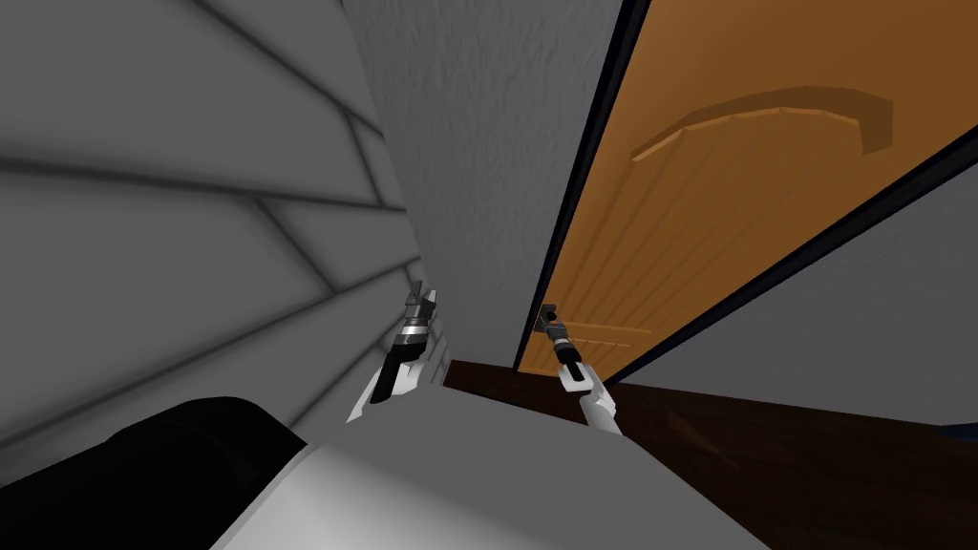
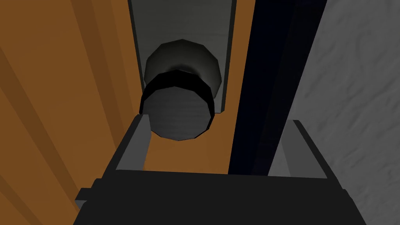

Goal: Pull the door open

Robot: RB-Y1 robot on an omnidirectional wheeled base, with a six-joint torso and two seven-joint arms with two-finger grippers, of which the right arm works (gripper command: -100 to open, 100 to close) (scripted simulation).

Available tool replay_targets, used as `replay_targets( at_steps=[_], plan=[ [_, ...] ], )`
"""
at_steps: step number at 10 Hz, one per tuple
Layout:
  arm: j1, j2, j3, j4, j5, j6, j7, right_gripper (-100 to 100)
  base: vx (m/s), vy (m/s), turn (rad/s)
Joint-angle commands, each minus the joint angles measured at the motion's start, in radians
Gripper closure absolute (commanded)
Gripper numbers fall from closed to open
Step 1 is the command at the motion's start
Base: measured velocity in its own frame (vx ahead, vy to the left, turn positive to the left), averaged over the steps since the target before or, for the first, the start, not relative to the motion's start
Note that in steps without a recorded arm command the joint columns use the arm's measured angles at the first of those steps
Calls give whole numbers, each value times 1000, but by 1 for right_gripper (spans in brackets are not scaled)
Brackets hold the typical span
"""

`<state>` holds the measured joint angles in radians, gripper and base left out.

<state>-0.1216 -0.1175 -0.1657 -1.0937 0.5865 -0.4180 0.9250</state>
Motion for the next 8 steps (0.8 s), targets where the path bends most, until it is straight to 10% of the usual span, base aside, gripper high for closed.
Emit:
replay_targets(
  at_steps=[1, 2, 3, 8],
  plan=[
    [-13, -16, -23, 3, -8, -6, -1, -100, 85, 7, 31],
    [1, 1, -9, 14, -3, -4, 1, -100, 4, 13, -6],
    [1, 1, -9, 14, -3, -4, 1, 100, -27, 3, -35],
    [1, 1, -9, 14, -3, -4, 1, 100, -4, -4, 2]
  ],
)
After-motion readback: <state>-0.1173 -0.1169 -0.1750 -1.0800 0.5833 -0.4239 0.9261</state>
